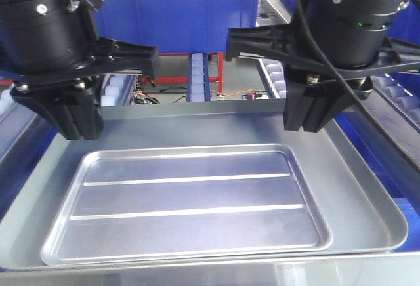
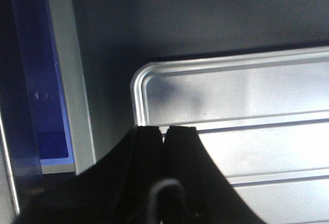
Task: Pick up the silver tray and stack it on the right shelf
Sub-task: 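Raise both grippers up and away from the stacked trays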
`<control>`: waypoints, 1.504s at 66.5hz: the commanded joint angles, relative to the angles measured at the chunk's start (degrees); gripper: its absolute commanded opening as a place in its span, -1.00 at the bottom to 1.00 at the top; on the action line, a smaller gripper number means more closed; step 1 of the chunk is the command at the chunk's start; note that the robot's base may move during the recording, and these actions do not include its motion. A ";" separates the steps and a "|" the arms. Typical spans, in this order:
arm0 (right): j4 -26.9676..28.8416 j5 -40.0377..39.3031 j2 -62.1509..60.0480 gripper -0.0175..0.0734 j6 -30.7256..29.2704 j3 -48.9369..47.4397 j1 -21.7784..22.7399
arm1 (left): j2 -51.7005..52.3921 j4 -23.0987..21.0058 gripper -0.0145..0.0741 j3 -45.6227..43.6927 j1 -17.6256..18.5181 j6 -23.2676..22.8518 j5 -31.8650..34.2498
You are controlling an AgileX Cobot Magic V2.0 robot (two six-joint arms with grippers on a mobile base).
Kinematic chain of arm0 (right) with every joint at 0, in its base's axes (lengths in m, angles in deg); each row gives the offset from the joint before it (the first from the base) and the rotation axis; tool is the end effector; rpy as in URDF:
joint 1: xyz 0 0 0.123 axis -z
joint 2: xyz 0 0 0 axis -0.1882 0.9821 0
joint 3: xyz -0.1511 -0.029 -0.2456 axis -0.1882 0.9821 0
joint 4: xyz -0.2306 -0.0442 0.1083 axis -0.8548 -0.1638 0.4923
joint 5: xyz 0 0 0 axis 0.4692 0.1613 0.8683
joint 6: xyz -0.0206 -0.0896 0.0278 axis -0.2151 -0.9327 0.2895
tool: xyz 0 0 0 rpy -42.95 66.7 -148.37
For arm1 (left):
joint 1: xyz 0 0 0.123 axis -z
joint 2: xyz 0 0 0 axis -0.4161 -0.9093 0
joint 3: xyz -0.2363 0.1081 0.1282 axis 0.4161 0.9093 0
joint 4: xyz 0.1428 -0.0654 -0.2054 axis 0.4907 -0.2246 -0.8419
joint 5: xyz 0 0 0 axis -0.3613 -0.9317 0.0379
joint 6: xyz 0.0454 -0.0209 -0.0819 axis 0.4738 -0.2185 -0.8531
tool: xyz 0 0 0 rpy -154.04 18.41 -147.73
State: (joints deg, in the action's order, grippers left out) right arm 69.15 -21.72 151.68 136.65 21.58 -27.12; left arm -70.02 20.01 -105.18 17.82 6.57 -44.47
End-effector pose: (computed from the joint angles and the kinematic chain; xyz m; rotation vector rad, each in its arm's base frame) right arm 0.2556 0.1769 0.2495 0.1572 2.6250 0.2470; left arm 0.2456 -0.1988 0.2471 0.2203 2.6887 -0.1153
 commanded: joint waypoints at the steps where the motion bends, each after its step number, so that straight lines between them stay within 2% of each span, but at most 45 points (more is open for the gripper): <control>1: -2.45 -2.92 -4.21 -0.51 -0.18 -1.42 -0.38 | 4.49 0.44 -0.87 -0.52 -0.15 -2.11 2.76; 12: -9.78 -8.13 -9.59 -0.51 -0.39 2.74 -3.62 | 11.39 0.55 -0.87 6.39 2.17 -2.70 12.15; 23: -16.93 -19.71 -17.79 -0.51 -0.39 10.97 -7.67 | 19.63 0.69 -0.87 16.39 4.27 -2.70 23.08; 29: -18.75 -23.79 -23.38 -0.51 -0.39 15.80 -8.59 | 25.03 1.52 -0.87 21.70 4.38 -2.70 28.32; 38: -22.54 -25.95 -32.50 -0.51 -0.39 22.51 -8.59 | 34.74 5.69 -0.87 28.55 4.38 -2.70 37.19; 45: -25.46 -26.06 -39.46 -0.51 -0.39 27.20 -8.59 | 42.32 11.75 -0.87 32.57 4.38 -2.70 42.10; 50: -26.85 -26.06 -44.75 -0.51 -0.39 30.09 -8.59 | 48.08 15.98 -0.87 34.41 4.38 -2.70 42.26; 54: -27.43 -26.00 -49.36 -0.51 -0.39 31.95 -8.59 | 52.86 17.66 -0.88 35.56 4.38 -2.70 42.26; 70: -27.55 -25.24 -64.55 -0.51 -0.39 33.85 -8.59 | 68.13 17.78 -0.88 37.13 4.38 -2.70 40.59; 100: -27.55 -25.30 -67.18 -0.51 -0.39 33.85 -8.59 | 70.35 17.78 -0.88 37.13 4.38 -2.70 40.44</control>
State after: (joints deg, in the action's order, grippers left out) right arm 43.53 -43.61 84.20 136.65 57.01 -35.64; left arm 0.73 37.07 -66.34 21.79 4.23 -7.60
